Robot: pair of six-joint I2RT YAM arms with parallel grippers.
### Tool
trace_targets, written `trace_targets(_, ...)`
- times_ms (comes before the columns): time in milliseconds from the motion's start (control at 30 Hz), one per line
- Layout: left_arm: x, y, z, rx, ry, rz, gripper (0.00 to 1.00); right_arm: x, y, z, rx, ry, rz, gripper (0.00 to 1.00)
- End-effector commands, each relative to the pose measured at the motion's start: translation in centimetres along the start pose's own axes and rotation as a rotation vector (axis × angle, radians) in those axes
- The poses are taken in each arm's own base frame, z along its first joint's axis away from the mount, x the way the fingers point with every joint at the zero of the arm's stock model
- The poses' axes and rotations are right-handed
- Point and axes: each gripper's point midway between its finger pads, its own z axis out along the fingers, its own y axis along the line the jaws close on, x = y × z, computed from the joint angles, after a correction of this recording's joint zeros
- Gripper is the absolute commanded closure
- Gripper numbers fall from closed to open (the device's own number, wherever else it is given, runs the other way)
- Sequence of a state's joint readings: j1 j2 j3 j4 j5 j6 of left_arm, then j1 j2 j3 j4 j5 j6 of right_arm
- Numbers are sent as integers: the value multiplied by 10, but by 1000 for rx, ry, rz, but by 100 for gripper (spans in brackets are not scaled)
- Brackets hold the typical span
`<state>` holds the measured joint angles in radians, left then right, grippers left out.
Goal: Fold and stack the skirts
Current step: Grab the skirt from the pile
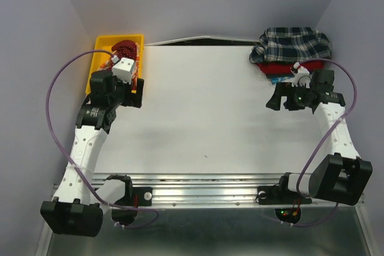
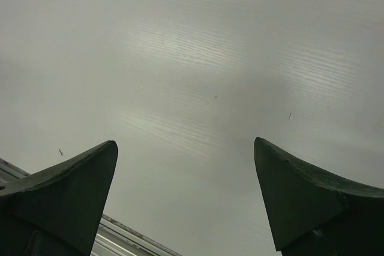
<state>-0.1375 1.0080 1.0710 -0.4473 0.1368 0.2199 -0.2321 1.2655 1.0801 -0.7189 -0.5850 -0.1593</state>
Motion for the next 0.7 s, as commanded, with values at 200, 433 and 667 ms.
trace_targets(200,-49,120,53,-263,49,-89,8,-34,-5,12,6,-32,-31,0)
trace_targets(433,-74,158,143,-192,115,25,35,-34,-7,16,11,-34,6,0)
trace_targets(667,-57,172,207,-140,181,34,39,-33,-6,16,14,-43,30,0)
